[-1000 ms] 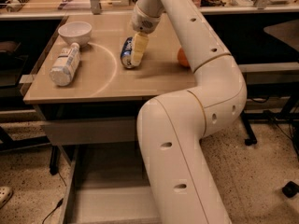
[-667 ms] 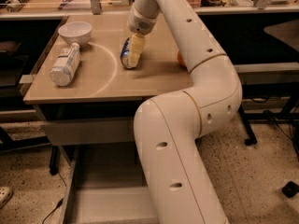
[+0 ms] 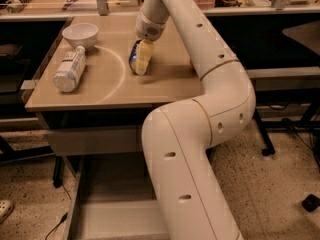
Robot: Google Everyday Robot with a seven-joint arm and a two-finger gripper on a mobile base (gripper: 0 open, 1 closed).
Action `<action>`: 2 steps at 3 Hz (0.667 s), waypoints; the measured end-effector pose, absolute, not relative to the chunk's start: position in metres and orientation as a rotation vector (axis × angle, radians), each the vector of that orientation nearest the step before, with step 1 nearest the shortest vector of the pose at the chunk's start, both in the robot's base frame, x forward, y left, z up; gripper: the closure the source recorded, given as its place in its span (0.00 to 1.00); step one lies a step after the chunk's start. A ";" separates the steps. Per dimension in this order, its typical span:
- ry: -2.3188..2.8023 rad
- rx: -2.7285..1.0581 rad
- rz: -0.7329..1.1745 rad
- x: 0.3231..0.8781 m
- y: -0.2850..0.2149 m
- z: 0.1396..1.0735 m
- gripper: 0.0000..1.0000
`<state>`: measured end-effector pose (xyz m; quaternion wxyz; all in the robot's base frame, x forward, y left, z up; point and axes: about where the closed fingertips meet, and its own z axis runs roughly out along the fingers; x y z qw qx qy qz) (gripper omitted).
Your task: Place pepsi can into middle drawer
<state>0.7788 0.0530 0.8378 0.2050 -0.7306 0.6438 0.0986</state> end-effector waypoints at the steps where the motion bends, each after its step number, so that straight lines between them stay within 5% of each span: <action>1: 1.821 -2.014 0.271 0.781 0.039 0.836 0.00; 2: 1.835 -2.005 0.269 0.781 0.031 0.833 0.00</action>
Offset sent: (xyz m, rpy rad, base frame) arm 0.0568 -0.0564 0.0341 -0.0549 0.0883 -0.0208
